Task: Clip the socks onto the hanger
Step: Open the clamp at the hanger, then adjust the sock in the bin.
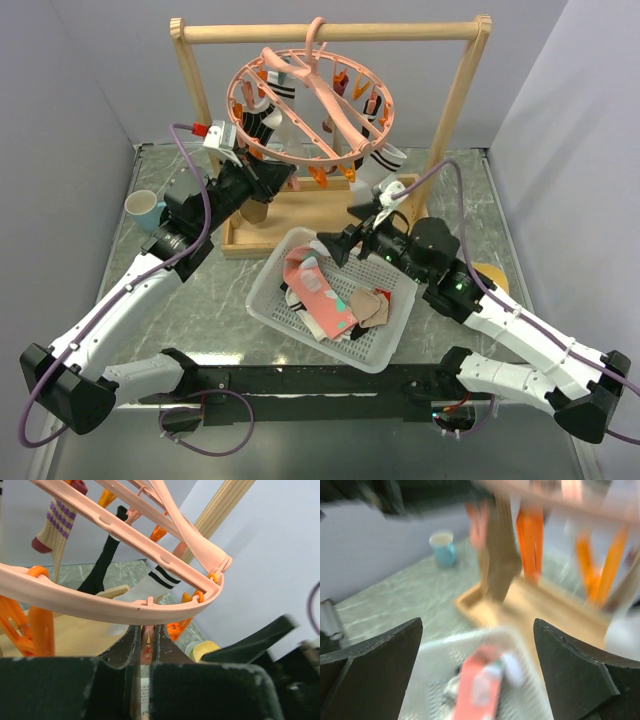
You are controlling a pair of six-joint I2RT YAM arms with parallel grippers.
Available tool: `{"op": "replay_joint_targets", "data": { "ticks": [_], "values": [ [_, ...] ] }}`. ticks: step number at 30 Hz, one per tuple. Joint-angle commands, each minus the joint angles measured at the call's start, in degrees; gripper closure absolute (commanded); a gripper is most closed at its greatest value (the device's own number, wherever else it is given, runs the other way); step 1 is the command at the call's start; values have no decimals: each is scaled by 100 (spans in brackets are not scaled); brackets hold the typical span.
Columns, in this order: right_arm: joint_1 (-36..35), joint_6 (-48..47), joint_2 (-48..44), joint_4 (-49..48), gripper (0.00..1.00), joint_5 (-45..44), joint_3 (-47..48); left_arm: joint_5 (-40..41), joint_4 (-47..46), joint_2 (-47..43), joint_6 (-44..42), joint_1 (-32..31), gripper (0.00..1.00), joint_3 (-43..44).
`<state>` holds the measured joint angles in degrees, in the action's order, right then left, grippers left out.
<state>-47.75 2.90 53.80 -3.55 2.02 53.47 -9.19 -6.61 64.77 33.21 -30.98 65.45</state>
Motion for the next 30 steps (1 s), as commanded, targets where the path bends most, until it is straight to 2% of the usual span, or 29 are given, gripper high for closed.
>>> {"op": "replay_joint_targets", "data": {
  "ticks": [1,3,4,5,6,7,8,10,12,16,18,20,22,24,25,28,29,30],
  "values": [
    [-15,1476,-115,1024,0,-231,-591,128,-429,-237,-254,92,99,-76],
    [-7,1424,-89,883,1,34,-1083,102,-429,-254,-324,84,99,-94],
    [11,1459,-54,935,5,26,-1137,102,-403,-255,-341,92,99,-85],
    [11,1416,16,979,13,26,-1163,76,-376,-246,-359,84,99,-50],
    [-6,1398,243,1232,29,-104,-1120,67,-359,-228,-377,84,99,-33],
    [-33,1415,410,1469,35,-323,-1033,40,-350,-220,-394,92,99,-15],
    [-59,1468,760,1645,37,-752,-840,31,-341,-211,-412,92,99,-6],
    [-269,1564,1035,2014,37,-1281,-716,-47,-358,-202,-429,92,99,-32],
    [-436,1582,1158,1929,34,-1546,-829,-196,-376,-219,-482,92,99,-67],
    [-560,1845,1080,1814,31,-1494,-1128,-408,-402,-202,-623,92,99,-173],
    [-578,2038,983,2173,31,-1791,-1120,-548,-341,-176,-684,101,99,-173],
    [-604,2267,1088,2978,31,-2029,-884,-680,-323,-141,-772,119,99,-173],
    [-622,2881,1298,3840,31,-2589,-446,-759,-315,-114,-825,119,99,-208],
    [-674,3451,1659,4840,31,-2777,-216,-856,-306,-79,-860,136,99,-234],
    [-735,3550,1730,5003,32,-2777,-127,-882,-288,-53,-921,136,99,-235],
    [-1332,3412,1538,4647,32,-2699,-345,-996,-279,0,-983,171,99,-243],
    [-1490,3150,1180,4261,32,-2411,-494,-1006,-297,9,-1001,189,99,-252],
    [-1596,2520,1037,3318,33,-2147,-670,-1006,-332,9,-992,189,99,-278]
  ]
}}
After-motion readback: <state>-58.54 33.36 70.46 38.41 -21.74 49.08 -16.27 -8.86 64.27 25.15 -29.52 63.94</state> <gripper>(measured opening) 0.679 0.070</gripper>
